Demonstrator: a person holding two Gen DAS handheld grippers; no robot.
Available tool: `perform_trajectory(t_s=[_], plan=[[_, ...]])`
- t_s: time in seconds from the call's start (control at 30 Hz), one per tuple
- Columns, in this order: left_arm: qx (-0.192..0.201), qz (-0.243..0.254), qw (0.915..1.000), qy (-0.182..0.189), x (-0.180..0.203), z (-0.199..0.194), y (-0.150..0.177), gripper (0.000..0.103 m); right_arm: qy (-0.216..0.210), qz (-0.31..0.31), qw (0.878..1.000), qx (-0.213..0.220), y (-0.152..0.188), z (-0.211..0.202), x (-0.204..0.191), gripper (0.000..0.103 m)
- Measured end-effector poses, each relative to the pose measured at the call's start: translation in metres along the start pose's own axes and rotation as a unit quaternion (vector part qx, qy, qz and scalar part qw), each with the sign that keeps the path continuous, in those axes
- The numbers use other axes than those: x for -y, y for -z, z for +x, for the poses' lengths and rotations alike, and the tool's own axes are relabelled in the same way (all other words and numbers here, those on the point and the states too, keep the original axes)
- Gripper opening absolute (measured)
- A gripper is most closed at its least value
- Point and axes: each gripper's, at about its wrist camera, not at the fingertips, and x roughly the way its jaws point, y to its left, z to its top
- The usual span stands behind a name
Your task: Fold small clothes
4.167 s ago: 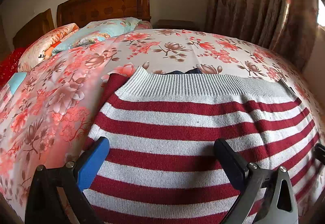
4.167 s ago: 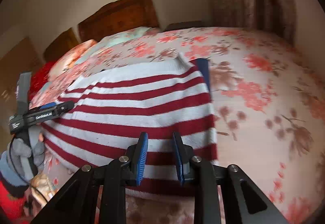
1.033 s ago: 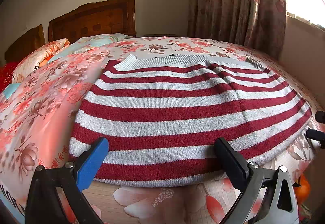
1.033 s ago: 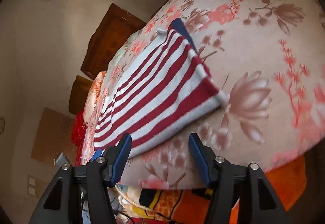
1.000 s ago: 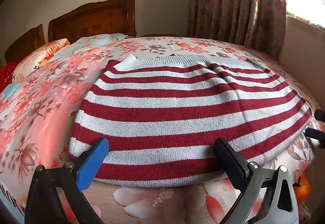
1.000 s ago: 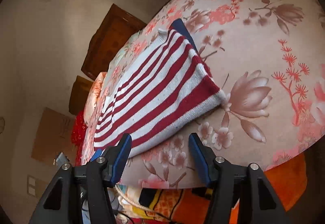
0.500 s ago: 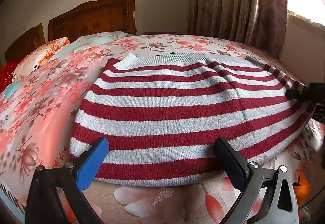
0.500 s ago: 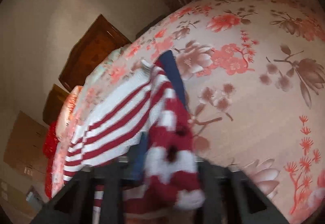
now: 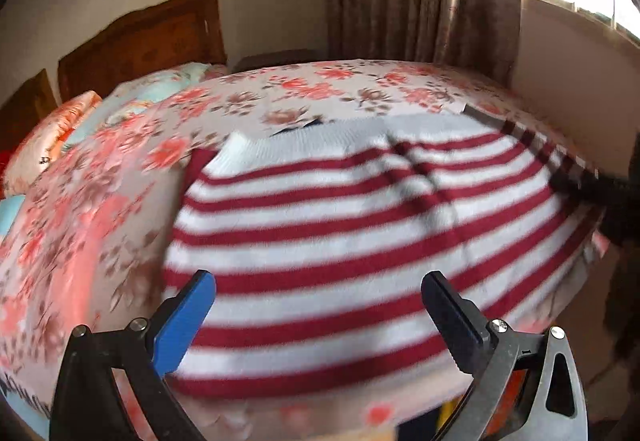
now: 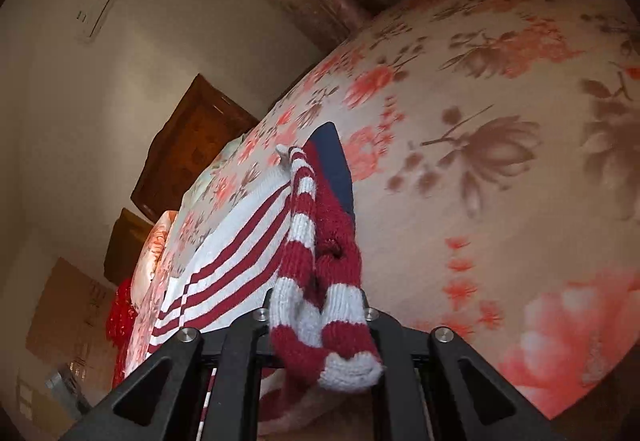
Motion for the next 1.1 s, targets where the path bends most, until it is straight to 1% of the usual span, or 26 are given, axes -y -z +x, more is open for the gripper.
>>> perform_trajectory(t_s=[0.03,0.1,0.13,0.2,0.23,0.27,0.3,0.37,0.4,0.43,0.47,0.5,0.57,0.6,0.63,0.67,0.87,0.93,1.1], plan=[[-0.01,-0.01,0.9999,0.007,0.003,0.007,-0.012,0.103,0.0,-0.004,1.0,0.002,0.002,-0.001,0.0,0.011],[-0.015,-0.028,0.9992,0.026,0.007,0.018,-0.029,0.103,0.001,-0.011,1.0,0.005,0.005,-0.005,-0.002,0.011],[-0.02,-0.032,0.9991,0.021,0.009,0.026,-0.037,0.103,0.0,-0.016,1.0,0.007,0.005,-0.006,-0.004,0.011],[-0.038,-0.028,0.9988,-0.011,0.016,0.044,-0.045,0.103,0.0,-0.019,1.0,0.007,0.002,-0.002,-0.007,0.011],[-0.057,-0.025,0.9979,-0.015,0.018,0.058,-0.044,0.103,-0.001,-0.021,1.0,0.007,0.002,-0.002,-0.008,0.011],[-0.063,-0.026,0.9976,-0.011,0.018,0.064,-0.043,0.103,-0.001,-0.023,1.0,0.007,0.002,-0.003,-0.009,0.011],[-0.047,-0.027,0.9985,-0.01,0.018,0.062,-0.042,0.103,0.0,-0.024,1.0,0.007,0.002,-0.004,-0.008,0.011],[-0.044,-0.029,0.9986,-0.004,0.015,0.057,-0.04,0.103,0.002,-0.015,1.0,0.002,0.002,-0.002,-0.004,0.012],[-0.035,-0.038,0.9987,0.0,0.012,0.053,-0.04,0.103,0.001,-0.004,1.0,-0.002,0.002,0.0,-0.001,0.014],[-0.02,-0.046,0.9987,0.003,0.009,0.046,-0.041,0.103,-0.001,0.007,1.0,-0.006,0.002,0.001,0.002,0.014],[-0.013,-0.046,0.9988,0.006,0.007,0.044,-0.041,0.103,-0.001,0.015,1.0,-0.007,0.002,0.002,0.004,0.014],[-0.011,-0.041,0.9991,0.008,0.008,0.043,-0.042,0.103,0.001,0.014,1.0,-0.006,0.003,0.002,0.004,0.014],[-0.022,-0.025,0.9994,0.006,0.012,0.049,-0.041,0.103,0.014,0.007,1.0,-0.006,0.004,0.002,0.0,0.018],[-0.033,-0.021,0.9992,0.003,0.013,0.056,-0.039,0.103,0.017,0.002,1.0,-0.006,0.005,0.003,-0.003,0.021],[-0.035,-0.018,0.9992,0.001,0.015,0.061,-0.036,0.103,0.017,-0.004,1.0,-0.006,0.007,0.002,-0.006,0.023],[-0.02,-0.014,0.9997,-0.001,0.016,0.059,-0.034,0.103,0.02,-0.011,1.0,-0.005,0.009,0.002,-0.007,0.023],[-0.015,-0.008,0.9998,0.005,0.015,0.056,-0.032,0.103,0.032,-0.027,0.999,0.001,0.012,0.001,-0.011,0.022],[-0.015,-0.009,0.9998,0.006,0.015,0.056,-0.032,0.103,0.04,-0.034,0.999,0.003,0.013,0.001,-0.012,0.017],[-0.013,-0.008,0.9999,0.005,0.014,0.058,-0.032,0.103,0.034,-0.022,0.999,0.004,0.014,0.001,-0.009,0.013]])
